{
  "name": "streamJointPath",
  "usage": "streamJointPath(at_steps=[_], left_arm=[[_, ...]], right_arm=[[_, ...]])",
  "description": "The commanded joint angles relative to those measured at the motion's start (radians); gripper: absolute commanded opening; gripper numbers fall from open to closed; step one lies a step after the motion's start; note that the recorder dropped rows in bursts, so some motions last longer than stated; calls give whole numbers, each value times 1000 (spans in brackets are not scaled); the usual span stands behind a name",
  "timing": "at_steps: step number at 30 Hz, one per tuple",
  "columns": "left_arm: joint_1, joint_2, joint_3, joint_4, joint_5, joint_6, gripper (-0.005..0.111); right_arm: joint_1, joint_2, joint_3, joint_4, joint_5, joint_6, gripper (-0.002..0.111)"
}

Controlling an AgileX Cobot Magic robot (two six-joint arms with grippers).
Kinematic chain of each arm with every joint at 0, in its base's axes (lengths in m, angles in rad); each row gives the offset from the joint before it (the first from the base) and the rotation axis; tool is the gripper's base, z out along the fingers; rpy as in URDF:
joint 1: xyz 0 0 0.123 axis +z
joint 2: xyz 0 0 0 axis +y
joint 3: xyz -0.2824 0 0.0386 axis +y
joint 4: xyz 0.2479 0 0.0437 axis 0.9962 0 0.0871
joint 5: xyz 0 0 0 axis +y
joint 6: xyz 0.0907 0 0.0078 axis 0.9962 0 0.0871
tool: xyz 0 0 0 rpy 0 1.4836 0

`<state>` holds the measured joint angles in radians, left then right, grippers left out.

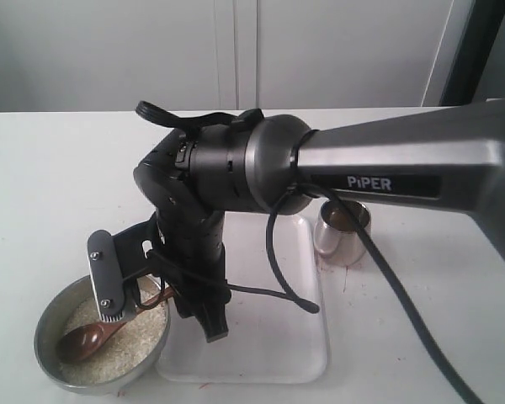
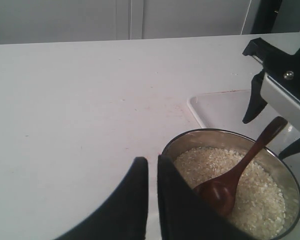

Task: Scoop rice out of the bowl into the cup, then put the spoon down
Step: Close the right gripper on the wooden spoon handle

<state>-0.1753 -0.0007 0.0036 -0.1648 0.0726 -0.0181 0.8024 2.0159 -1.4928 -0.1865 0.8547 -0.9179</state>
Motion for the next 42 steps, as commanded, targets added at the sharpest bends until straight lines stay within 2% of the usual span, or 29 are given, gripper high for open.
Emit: streamJointPath(at_steps=[1,6,23,35,39,42], left_arm=[[-9,1,-4,-6,4,0,14],[-9,1,-4,-6,4,0,14],[-9,1,-4,-6,4,0,14],[-9,1,-4,-6,4,0,14],[-9,1,-4,-6,4,0,14],[-9,1,-4,-6,4,0,14]], right_arm=[[5,0,-6,14,-3,6,57],[5,0,-6,101,-1,6,54],[5,0,-6,101,59,6,32],[5,0,-6,101,63,6,24],[5,-2,-6,101,73,6,15],[5,-20,-6,101,81,10,1]])
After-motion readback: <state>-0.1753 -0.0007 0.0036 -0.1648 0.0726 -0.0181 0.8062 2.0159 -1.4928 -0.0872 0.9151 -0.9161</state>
